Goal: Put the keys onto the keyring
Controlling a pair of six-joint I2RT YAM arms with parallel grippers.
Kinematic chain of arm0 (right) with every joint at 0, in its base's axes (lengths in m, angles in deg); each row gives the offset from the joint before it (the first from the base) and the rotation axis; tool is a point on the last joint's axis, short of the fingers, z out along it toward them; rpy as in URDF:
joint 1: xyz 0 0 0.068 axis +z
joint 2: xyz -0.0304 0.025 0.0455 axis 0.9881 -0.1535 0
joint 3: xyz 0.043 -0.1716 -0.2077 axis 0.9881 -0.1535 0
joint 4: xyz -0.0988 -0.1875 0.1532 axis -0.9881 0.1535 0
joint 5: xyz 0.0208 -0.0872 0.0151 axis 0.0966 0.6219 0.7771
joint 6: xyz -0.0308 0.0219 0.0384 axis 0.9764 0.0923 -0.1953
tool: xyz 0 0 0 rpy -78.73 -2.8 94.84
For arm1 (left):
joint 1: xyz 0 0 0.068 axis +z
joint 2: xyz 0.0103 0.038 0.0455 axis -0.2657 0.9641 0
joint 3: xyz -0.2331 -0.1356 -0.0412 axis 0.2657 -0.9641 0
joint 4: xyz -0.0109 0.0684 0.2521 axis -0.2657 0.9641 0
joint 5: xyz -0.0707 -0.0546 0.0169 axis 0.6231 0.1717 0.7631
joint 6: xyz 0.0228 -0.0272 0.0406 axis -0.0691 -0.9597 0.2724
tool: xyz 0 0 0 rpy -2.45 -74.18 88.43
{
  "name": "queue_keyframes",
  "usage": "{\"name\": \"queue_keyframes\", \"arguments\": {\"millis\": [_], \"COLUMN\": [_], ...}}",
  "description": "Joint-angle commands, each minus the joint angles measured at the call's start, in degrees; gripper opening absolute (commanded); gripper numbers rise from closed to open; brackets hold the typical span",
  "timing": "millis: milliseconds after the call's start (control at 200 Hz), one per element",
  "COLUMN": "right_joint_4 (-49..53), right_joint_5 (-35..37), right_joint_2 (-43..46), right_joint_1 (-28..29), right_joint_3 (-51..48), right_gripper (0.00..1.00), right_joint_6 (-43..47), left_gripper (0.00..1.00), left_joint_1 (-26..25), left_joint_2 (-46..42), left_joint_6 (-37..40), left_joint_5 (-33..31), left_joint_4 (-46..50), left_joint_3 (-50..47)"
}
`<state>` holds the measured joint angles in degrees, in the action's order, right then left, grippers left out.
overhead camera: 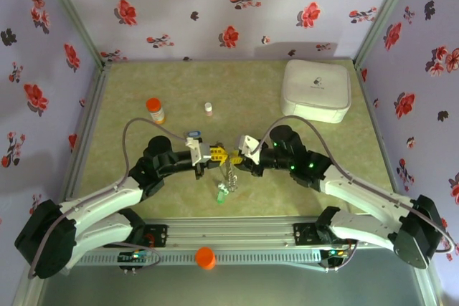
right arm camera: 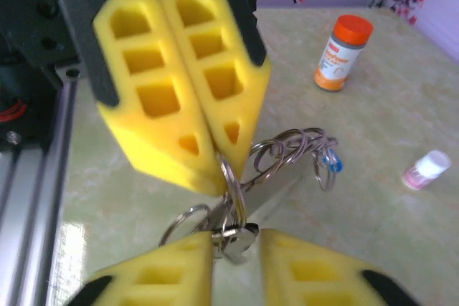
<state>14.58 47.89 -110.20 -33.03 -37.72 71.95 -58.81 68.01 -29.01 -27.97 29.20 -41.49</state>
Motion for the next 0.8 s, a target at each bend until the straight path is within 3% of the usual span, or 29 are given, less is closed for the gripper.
{"name": "queue_keyframes", "arguments": {"millis": [0, 480, 795], "right_joint_4": [0.81, -8.19, -15.98], "right_joint_5": [2.38, 2.94, -2.16], "right_joint_2": [2.38, 0.01, -4.47], "right_joint_1": [-0.05, 0.4, 0.55], "right_joint_3": [-1.26, -6.61, -6.57], "right_gripper": [0.31, 0.41, 0.44], "right_joint_6": [-0.05, -0.2, -3.1], "left_gripper": [0.0, 0.0, 0.0], "left_joint_1": [-0.29, -0.28, -0.29], "left_joint_2": [-0.67, -0.84, -1.02], "left_joint_6": [-0.99, -3.51, -4.54], "left_joint_5": [0.23, -0.09, 0.2], "left_joint_4": [-5.53, -8.36, -8.91], "left_joint_3": [-0.94, -1.99, -1.88]}}
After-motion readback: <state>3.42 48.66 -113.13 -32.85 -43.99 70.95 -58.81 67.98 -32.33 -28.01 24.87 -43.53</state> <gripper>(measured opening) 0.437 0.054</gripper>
